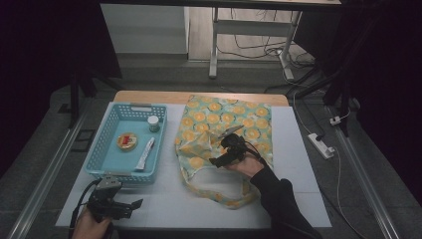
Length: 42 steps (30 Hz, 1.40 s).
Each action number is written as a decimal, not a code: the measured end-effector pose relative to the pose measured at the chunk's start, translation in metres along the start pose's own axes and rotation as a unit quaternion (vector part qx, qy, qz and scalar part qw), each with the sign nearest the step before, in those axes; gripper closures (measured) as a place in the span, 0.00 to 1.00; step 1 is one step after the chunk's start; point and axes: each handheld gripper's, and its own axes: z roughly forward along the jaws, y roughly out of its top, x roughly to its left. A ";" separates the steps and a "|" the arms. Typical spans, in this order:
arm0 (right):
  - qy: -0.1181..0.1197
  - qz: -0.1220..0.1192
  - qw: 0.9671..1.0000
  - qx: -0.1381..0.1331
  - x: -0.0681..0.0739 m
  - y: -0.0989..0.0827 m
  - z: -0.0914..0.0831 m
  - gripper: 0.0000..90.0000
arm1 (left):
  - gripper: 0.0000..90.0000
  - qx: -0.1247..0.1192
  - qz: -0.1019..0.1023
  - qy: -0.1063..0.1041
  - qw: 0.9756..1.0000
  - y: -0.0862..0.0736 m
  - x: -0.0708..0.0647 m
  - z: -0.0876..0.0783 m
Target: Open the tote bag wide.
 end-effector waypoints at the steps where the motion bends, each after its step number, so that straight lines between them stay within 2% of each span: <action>1: -0.007 -0.006 1.000 0.004 0.002 -0.001 0.003 0.00 | 0.02 0.000 0.000 0.000 1.000 0.000 0.000 0.000; 5: -0.028 -0.025 0.999 0.021 0.007 -0.006 0.010 0.01 | 0.02 0.000 0.001 0.000 1.000 0.000 0.000 0.000; 13: -0.035 -0.011 0.999 0.016 -0.005 -0.011 0.004 0.14 | 0.02 0.000 0.001 0.000 1.000 0.000 0.000 0.000; 16: -0.026 -0.017 0.999 0.009 -0.006 -0.013 0.001 0.29 | 0.02 0.000 0.001 0.000 1.000 0.000 0.000 0.000; 17: -0.021 -0.023 0.999 0.007 -0.006 -0.013 -0.001 0.36 | 0.02 0.000 0.001 0.000 1.000 0.000 0.000 0.000; 18: -0.008 -0.040 0.999 0.001 -0.003 -0.015 -0.004 0.45 | 0.02 0.000 0.001 0.000 1.000 0.000 0.000 0.000; 20: -0.001 -0.044 0.999 0.000 0.000 -0.016 -0.005 0.61 | 0.02 0.000 0.001 0.001 1.000 0.000 0.000 0.000; 26: 0.025 -0.067 0.997 0.007 0.003 -0.015 -0.007 0.98 | 0.02 0.000 0.002 0.001 1.000 0.000 0.000 0.000; 29: 0.028 -0.068 0.997 0.013 0.001 -0.013 -0.009 1.00 | 0.02 0.000 0.001 0.000 1.000 0.000 0.000 0.000; 34: 0.036 -0.041 0.998 -0.015 -0.006 -0.007 -0.020 1.00 | 0.02 0.001 0.001 0.000 1.000 0.000 0.000 0.000; 42: 0.051 -0.011 0.998 -0.032 -0.012 -0.004 -0.029 1.00 | 0.02 0.000 0.000 0.001 1.000 0.000 0.000 0.000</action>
